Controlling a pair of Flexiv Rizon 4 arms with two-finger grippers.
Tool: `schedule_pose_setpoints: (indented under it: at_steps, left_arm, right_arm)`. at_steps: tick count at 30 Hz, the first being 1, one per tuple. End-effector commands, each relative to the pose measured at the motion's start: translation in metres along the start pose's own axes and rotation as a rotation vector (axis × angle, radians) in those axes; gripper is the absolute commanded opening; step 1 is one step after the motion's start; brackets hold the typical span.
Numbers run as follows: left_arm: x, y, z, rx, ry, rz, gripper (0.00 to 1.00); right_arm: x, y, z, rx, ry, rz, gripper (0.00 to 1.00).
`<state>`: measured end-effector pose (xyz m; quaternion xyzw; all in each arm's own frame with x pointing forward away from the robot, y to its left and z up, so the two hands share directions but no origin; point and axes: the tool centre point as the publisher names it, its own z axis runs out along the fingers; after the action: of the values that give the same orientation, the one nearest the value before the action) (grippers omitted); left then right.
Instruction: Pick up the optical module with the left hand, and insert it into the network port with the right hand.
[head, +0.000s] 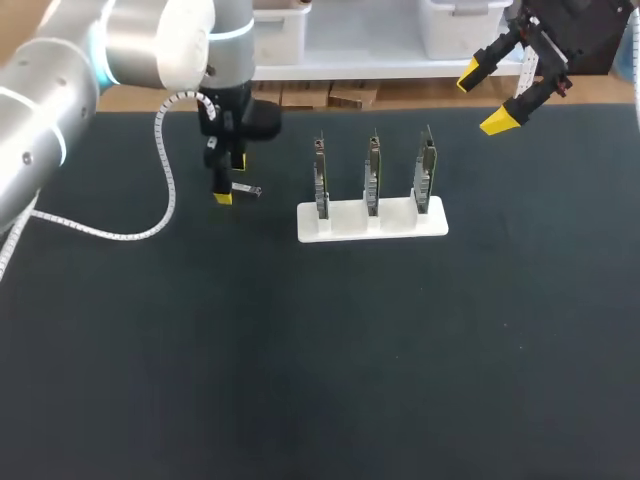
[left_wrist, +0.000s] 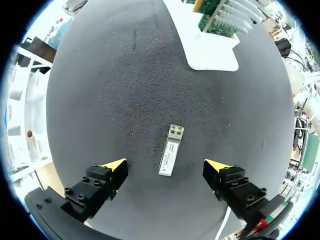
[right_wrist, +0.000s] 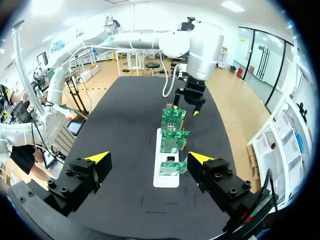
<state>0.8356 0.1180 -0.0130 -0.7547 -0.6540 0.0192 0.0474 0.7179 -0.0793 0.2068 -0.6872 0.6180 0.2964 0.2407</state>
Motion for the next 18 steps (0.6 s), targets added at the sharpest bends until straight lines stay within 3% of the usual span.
schedule_pose_setpoints:
  at_steps: [1, 18]
  left_arm:
    - [-0.0009, 0.0060, -0.0005, 0.003, -0.007, -0.003, 1.00]
    - [0.0033, 0.0005, 0.0045, -0.030, -0.011, -0.018, 1.00]
  right_arm:
    - [-0.0001, 0.0016, 0.0000, 0.004, 0.001, 0.001, 1.00]
    - [-0.0001, 0.0016, 0.0000, 0.004, 0.001, 0.001, 1.00]
